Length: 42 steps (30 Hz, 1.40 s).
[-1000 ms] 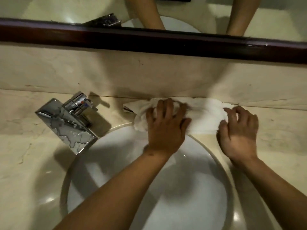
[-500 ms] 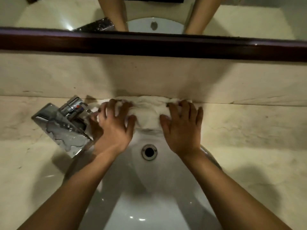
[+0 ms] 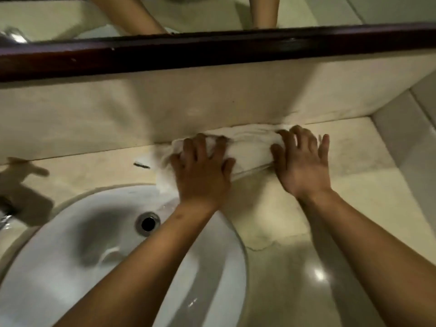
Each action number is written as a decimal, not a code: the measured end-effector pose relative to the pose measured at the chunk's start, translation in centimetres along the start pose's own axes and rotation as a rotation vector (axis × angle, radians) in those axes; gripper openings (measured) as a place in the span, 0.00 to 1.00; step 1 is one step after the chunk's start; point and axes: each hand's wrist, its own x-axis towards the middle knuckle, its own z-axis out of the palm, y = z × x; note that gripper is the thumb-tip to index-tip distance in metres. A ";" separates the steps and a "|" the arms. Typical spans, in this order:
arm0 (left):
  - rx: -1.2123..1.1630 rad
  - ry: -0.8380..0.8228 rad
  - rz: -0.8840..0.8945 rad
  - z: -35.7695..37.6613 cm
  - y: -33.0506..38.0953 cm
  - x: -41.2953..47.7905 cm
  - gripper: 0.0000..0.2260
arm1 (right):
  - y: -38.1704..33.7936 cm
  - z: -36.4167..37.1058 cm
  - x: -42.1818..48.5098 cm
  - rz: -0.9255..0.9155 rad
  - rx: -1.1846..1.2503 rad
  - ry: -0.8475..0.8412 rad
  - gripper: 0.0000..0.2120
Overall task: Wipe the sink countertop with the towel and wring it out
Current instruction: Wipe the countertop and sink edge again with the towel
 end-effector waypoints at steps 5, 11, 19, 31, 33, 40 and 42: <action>-0.012 -0.115 0.079 1.6 8.0 1.7 0.26 | 7.4 -1.0 0.4 0.096 0.018 -0.045 0.27; 0.012 -0.011 0.138 2.2 8.3 0.7 0.24 | 8.8 -1.3 -1.4 0.127 0.097 -0.034 0.25; 0.020 -0.095 0.212 2.2 10.4 -6.5 0.25 | 11.2 -2.4 -10.8 0.199 0.090 -0.037 0.23; 0.050 -0.137 0.450 2.6 12.9 -21.3 0.25 | 12.6 -4.5 -30.8 0.412 0.142 -0.010 0.21; 0.042 -0.142 0.444 2.3 12.8 -21.5 0.25 | 12.5 -4.5 -31.5 0.422 0.124 -0.023 0.22; -0.082 -0.212 0.480 2.2 13.3 -15.7 0.30 | 14.5 -5.4 -26.5 0.361 0.195 -0.063 0.26; -0.158 -0.191 0.536 2.2 13.2 -14.4 0.36 | 15.4 -6.1 -25.3 0.320 0.267 -0.164 0.38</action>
